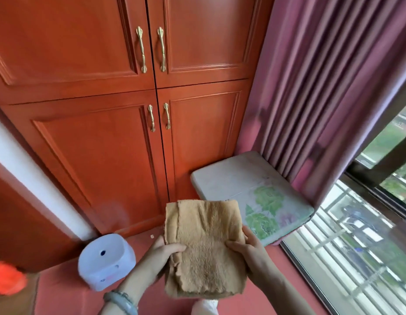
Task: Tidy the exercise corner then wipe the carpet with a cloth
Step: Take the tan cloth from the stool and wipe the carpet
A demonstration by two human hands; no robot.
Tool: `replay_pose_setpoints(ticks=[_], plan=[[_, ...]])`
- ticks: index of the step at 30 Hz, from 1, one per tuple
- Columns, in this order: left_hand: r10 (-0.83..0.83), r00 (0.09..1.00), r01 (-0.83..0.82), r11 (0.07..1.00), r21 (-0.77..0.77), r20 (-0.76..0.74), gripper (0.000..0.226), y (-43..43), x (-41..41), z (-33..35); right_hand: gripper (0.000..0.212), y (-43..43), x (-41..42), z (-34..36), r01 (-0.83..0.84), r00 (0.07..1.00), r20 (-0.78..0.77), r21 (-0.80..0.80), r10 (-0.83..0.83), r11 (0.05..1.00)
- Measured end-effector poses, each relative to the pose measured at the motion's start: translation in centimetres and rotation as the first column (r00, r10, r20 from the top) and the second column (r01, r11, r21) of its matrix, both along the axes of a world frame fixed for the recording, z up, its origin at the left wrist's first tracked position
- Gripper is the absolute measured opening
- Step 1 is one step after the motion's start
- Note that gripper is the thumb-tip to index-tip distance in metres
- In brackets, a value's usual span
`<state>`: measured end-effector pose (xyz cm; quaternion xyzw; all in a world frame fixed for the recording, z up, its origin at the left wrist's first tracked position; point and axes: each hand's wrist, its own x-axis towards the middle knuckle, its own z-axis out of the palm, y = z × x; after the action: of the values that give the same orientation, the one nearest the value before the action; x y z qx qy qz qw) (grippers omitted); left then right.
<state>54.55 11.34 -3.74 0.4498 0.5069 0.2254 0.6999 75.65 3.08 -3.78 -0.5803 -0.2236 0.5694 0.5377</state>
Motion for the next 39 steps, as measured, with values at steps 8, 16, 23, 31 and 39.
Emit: replay_pose_setpoints(ticks=[8,16,23,31,39], plan=[[-0.089,0.995,0.089,0.996,0.001,0.037,0.06,11.9,9.9,-1.9,0.048,9.6,9.1,-0.9,0.103,0.99,0.096,0.013,-0.104,0.995],[-0.198,0.98,0.197,0.98,-0.017,-0.037,0.046,21.1,20.4,-4.1,0.039,16.6,18.5,-3.6,0.211,0.972,0.113,-0.031,-0.206,0.977],[-0.272,0.961,0.264,0.956,-0.131,-0.045,0.084,25.6,25.7,-7.5,0.044,19.7,23.4,-5.3,0.279,0.934,0.265,-0.122,-0.239,0.952],[-0.249,0.967,0.249,0.968,-0.012,-0.051,0.07,27.0,29.9,-10.8,0.042,23.9,28.1,-7.2,0.224,0.926,0.353,-0.225,-0.135,0.948],[-0.147,0.979,0.153,0.988,0.033,-0.139,0.052,26.4,34.8,-15.3,0.053,27.0,34.2,-13.2,-0.008,0.919,0.375,-0.301,0.126,0.954]])
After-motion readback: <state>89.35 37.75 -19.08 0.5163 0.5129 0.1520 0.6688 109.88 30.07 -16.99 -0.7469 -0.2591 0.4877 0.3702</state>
